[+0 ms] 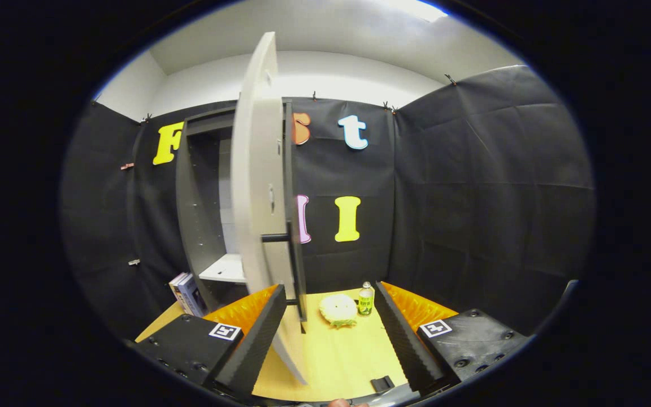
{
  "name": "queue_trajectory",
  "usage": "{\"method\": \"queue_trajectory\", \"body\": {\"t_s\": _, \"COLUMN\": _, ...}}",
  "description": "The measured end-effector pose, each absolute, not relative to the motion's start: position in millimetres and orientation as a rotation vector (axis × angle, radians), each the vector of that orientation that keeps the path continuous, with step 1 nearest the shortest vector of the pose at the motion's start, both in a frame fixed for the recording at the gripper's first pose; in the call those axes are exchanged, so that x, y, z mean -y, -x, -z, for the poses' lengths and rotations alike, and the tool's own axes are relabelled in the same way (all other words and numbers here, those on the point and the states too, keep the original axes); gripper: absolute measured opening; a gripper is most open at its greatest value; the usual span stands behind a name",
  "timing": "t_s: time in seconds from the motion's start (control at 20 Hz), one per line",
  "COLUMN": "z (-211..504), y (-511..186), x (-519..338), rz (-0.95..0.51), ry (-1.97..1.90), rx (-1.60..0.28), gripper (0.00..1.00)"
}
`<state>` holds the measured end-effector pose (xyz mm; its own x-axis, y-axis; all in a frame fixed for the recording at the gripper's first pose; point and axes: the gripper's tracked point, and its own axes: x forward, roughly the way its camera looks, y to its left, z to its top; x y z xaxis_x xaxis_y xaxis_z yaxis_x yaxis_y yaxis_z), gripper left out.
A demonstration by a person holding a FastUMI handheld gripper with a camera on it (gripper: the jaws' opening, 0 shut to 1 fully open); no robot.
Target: Open the shoe cabinet door, grab the shoes and put them into the shoe cabinet, then close the shoe cabinet door.
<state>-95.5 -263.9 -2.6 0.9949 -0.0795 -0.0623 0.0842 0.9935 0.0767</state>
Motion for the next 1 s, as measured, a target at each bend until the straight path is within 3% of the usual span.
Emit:
{"method": "queue_trajectory", "body": {"t_s": 0.55, "z": 6, "y": 60, "x": 261, "rz": 0.067, "ry": -0.126, "rx": -0.063, "gripper": 0.98}}
{"method": "queue_trajectory", "body": {"t_s": 1.0, "z": 4, "y": 70, "x": 194, "rz": 0.079, "ry": -0.107, "rx": -0.066, "gripper": 0.99}}
